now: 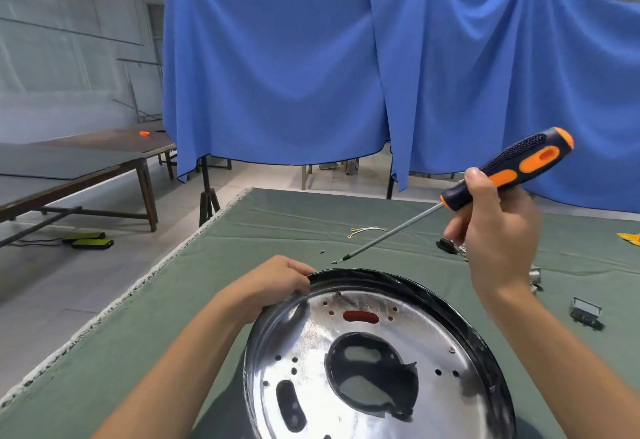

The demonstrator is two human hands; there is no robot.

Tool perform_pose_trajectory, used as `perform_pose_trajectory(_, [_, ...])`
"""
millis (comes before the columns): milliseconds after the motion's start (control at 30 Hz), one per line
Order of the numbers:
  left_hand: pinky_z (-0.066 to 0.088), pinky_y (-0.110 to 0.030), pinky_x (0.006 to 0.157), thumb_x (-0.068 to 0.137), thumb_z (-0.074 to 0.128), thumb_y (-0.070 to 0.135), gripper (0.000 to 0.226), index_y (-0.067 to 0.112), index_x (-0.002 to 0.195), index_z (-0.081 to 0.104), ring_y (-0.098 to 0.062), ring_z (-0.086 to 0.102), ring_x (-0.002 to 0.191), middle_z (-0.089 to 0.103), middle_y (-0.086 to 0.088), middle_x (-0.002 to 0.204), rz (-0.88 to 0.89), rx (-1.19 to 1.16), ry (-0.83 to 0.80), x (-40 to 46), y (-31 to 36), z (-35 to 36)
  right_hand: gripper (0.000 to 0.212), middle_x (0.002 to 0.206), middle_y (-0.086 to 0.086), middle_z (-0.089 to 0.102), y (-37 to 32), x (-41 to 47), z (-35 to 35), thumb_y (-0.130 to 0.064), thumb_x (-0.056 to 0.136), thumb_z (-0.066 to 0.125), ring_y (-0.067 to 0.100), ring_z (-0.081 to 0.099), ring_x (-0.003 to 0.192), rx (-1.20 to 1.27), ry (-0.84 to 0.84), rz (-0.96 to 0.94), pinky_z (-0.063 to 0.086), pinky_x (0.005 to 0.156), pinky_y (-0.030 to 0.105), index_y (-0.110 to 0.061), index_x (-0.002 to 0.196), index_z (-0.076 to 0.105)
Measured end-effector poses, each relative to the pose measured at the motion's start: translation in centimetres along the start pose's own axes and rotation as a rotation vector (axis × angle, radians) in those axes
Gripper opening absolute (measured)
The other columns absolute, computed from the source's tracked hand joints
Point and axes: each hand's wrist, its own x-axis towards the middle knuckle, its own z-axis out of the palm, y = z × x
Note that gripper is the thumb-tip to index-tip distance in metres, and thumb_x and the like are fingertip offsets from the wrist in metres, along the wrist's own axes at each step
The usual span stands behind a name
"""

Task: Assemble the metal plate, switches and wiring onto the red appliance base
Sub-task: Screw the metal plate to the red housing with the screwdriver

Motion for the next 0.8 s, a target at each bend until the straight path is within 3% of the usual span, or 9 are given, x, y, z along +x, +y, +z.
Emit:
perform_pose_trajectory(200, [0.045,-0.018,0.059,0.081,0.051,0.001,0.034,0.023,0.083,0.078,-0.012,0.054,0.055,0.065,0.001,0.06,0.049,-0.014,0.089,0.0,-1.0,0.7,0.037,0.054,-0.003,0.063,1.3,-0.5,0.9,-0.036,0.085,0.055,0.013,0.048,0.032,-0.022,-0.028,-0.018,0.037,0.041,0.019,-0.002,0.074,0.058])
perform_pose_trajectory(400, [0.044,-0.024,0.07,0.083,0.05,0.0,0.036,0.024,0.085,0.077,-0.013,0.054,0.064,0.064,-0.002,0.067,0.081,-0.014,0.112,-0.7,-1.5,1.0,0.043,0.057,-0.001,0.063,1.6,-0.9,1.4,-0.038,0.083,0.053,0.016,0.046,0.033,0.016,-0.033,-0.062,0.038,0.043,0.023,0.005,0.077,0.057])
perform_pose_trajectory(800, [0.048,-0.023,0.068,0.083,0.061,0.0,0.035,0.031,0.092,0.075,-0.009,0.057,0.057,0.068,0.01,0.06,0.073,0.047,0.114,-1.0,-1.5,1.1,0.033,0.053,-0.005,0.061,1.3,-1.4,1.6,-0.023,0.089,0.051,0.016,0.042,0.03,0.038,-0.018,-0.106,0.034,0.04,0.019,0.005,0.073,0.057])
